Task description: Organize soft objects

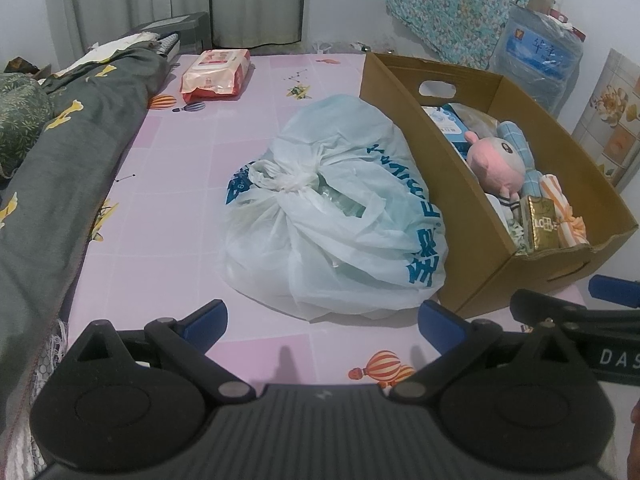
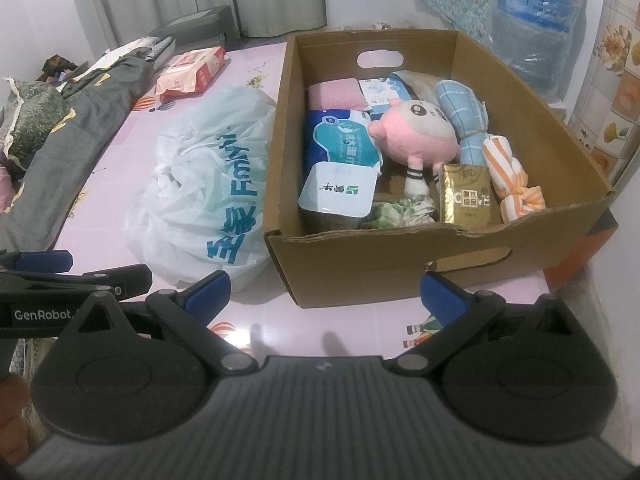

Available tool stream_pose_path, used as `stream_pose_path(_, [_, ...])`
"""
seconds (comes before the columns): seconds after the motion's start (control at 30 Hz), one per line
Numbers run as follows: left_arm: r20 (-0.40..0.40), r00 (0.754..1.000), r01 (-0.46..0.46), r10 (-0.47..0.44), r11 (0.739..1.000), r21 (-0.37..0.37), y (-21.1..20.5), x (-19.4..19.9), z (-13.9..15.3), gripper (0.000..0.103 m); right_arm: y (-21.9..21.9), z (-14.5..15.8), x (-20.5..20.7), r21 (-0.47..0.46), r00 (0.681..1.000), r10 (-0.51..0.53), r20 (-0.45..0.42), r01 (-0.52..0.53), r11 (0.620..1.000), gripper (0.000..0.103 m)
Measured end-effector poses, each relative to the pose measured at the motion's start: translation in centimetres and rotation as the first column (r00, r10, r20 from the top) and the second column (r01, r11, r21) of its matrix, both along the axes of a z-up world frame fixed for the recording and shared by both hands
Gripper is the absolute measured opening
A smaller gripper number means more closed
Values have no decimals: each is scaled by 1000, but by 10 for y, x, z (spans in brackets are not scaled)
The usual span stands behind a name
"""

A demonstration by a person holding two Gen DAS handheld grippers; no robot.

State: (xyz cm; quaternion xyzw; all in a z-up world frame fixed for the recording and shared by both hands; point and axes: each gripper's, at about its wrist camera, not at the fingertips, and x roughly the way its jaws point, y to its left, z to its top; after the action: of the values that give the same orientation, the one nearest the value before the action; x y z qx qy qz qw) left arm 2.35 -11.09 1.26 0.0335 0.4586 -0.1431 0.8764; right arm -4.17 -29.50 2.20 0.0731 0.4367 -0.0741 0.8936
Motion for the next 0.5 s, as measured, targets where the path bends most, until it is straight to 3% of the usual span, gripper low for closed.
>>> stream_pose_path(0.5, [2, 1000, -2, 2, 1000, 1, 0, 0, 0, 102, 1, 0, 1, 1, 1000, 1, 0, -1, 1000, 102])
